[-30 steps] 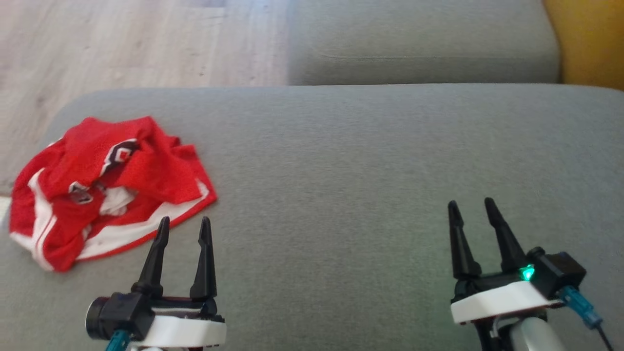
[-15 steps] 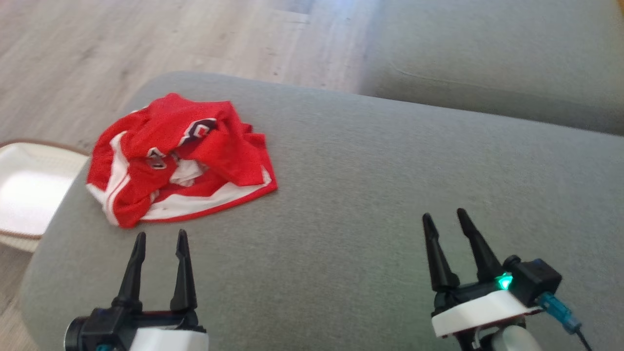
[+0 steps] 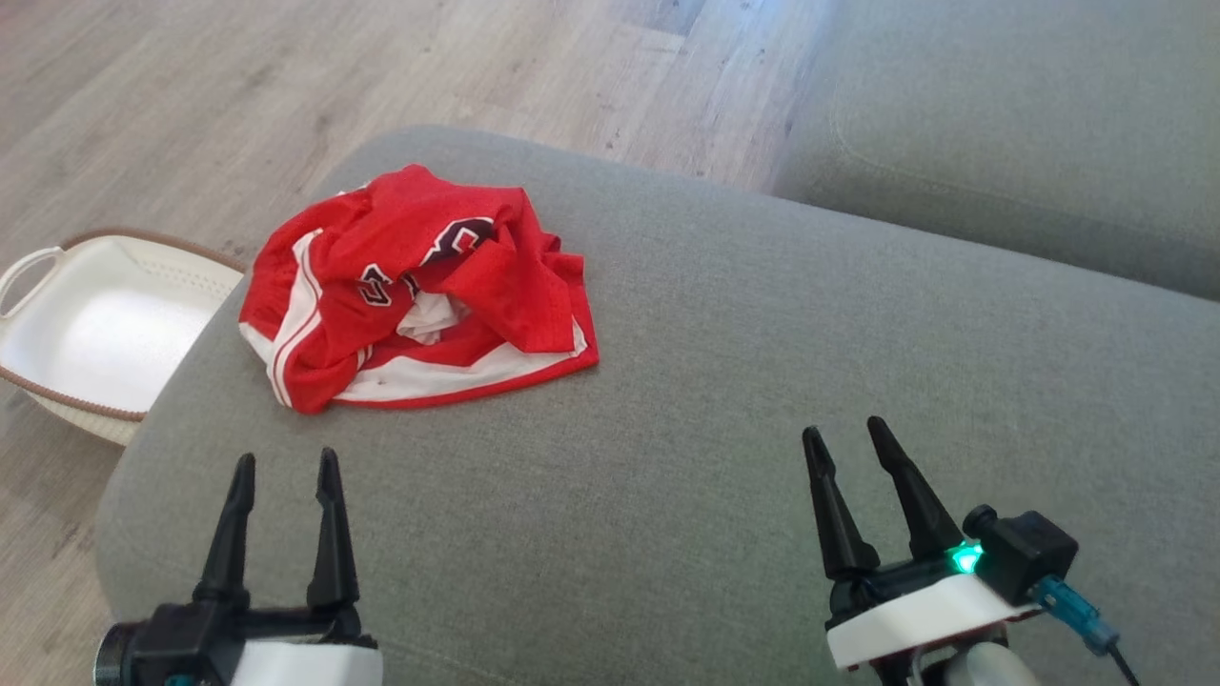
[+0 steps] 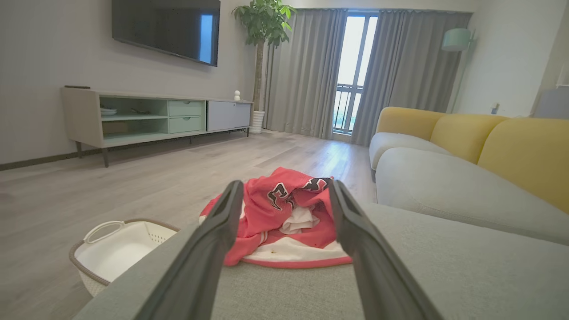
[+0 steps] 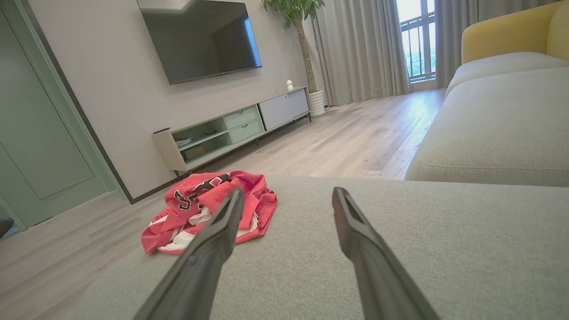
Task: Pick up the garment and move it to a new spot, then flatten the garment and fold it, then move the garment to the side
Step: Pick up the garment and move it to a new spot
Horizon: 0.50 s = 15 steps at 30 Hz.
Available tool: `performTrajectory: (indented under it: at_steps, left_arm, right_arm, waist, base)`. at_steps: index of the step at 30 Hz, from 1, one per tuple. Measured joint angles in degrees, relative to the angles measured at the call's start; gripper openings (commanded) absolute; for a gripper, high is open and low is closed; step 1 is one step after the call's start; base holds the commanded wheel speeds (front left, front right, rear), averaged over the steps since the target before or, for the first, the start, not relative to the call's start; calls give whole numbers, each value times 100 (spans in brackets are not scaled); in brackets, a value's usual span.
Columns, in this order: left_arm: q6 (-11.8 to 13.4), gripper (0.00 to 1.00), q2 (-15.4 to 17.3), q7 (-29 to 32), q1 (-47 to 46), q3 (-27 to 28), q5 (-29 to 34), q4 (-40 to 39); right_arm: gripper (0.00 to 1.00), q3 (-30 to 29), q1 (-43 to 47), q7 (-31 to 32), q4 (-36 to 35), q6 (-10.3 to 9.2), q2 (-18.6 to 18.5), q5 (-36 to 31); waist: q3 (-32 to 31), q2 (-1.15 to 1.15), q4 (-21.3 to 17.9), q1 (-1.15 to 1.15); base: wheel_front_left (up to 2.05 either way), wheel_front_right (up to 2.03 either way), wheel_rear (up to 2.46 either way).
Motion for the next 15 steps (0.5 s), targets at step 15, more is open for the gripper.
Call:
performTrajectory:
  at_steps: [15]
  left_arm:
    - [-221, 100, 964, 208, -2139, 414, 13, 1096]
  right_arm:
    - [100, -260, -778, 0, -347, 0, -12, -644]
  waist:
    - [1192, 0, -461, 1]
  base:
    - [0, 0, 0]
